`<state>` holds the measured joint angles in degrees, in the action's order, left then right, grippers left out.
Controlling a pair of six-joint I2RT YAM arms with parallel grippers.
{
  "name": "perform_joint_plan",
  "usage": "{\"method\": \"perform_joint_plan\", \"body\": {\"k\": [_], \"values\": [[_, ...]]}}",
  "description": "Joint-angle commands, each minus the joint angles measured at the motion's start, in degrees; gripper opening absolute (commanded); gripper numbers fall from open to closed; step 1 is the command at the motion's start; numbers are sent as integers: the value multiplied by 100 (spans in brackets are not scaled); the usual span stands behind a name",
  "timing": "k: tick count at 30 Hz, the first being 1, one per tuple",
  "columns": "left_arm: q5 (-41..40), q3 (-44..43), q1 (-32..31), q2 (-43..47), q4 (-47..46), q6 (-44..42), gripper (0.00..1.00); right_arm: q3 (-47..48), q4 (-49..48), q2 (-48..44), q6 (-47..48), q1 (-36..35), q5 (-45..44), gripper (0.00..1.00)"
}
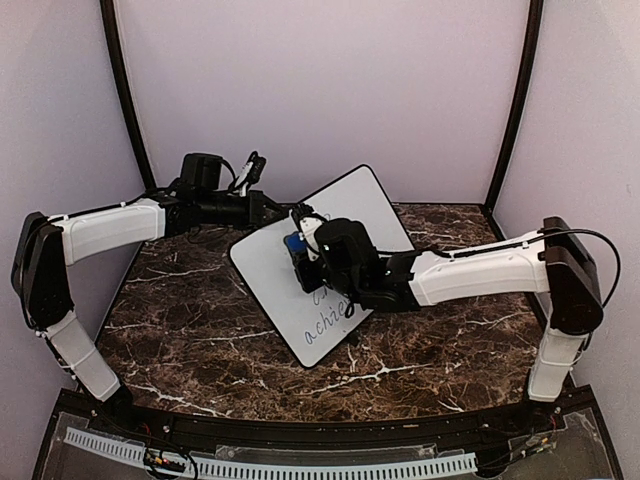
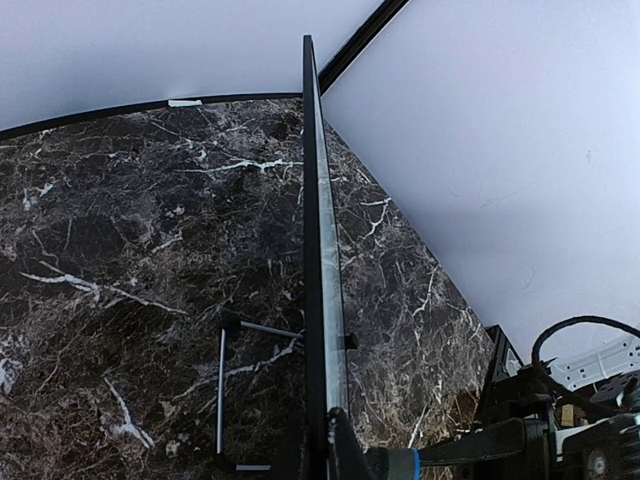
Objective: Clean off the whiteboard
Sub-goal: Erase the whiteboard at the center of the board.
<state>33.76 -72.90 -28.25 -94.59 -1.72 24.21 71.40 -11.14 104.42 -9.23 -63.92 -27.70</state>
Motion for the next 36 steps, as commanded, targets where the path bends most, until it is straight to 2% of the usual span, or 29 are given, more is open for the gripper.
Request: {"method": "perform_joint_plan", "body": {"k": [1,6,14,18,22,33,36], "values": [[398,95,-163,282,-105,-129,0,486,-160,350,215,184,58,26],[395,79,-159,268,-76,-144,0,340,-172,339,78,205,163,26],[448,88,-163,220,-116,-99,0,-814,-209,-209,-485,170,304,26],[476,100,-161,205,-143,-59,0,-947,-128,-334,-471,102,214,26],[465,109,-163,229,-153,-59,0,-679,-123,-214,-333,99,186,26],[447,88,-172,237,-111,-108,0,1082,-22,626,260,108,214,26],[439,79,-172,245,-91,-121,0,1260,-2,746,293,108,236,26]]}}
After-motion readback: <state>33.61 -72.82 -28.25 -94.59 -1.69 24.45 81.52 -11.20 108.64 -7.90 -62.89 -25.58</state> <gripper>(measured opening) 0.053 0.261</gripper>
